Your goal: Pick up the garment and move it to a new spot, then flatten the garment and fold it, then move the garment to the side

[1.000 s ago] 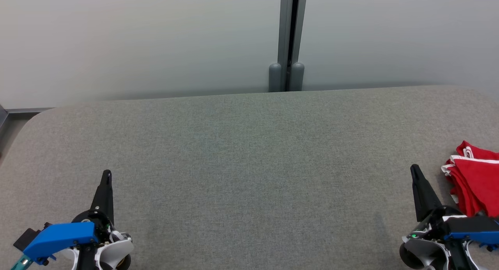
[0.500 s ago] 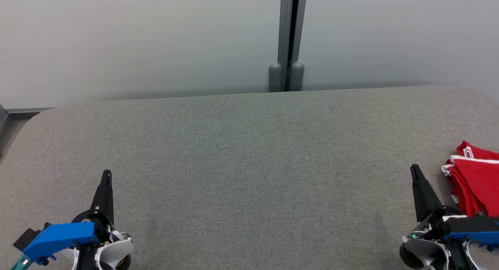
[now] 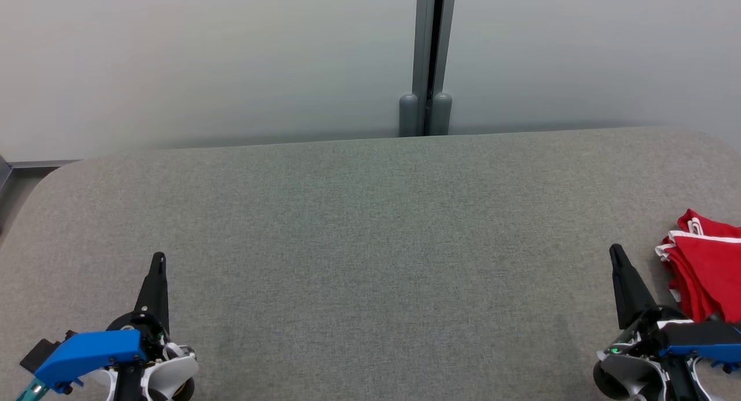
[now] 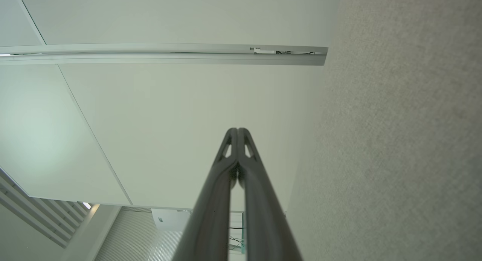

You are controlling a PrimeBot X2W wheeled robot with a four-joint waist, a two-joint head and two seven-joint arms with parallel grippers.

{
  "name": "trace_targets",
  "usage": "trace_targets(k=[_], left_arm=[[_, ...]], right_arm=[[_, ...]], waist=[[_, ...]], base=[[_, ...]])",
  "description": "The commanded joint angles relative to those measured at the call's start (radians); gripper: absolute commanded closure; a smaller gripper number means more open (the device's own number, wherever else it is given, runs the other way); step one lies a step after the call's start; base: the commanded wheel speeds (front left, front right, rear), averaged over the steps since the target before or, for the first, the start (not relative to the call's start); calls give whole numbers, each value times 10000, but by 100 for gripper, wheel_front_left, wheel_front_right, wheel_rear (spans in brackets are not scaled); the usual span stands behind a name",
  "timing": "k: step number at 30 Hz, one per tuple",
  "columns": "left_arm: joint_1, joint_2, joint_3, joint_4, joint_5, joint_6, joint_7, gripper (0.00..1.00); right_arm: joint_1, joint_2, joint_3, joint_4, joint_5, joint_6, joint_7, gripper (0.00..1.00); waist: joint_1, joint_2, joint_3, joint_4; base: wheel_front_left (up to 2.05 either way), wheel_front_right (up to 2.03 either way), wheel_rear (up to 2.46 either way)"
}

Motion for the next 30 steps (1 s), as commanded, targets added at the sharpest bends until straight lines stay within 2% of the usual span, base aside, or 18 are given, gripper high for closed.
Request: trace_targets(k=[1, 30], left_arm=[[-104, -23, 14, -46, -21, 14, 36, 100], [-103, -22, 12, -46, -22, 14, 35, 100]], right_arm=[[113, -59, -21, -37, 28, 4, 47, 100], [113, -59, -20, -37, 29, 4, 47, 100]], waist=[[1, 0, 0, 0], [1, 0, 0, 0]], base=[[0, 0, 0], [0, 0, 0]])
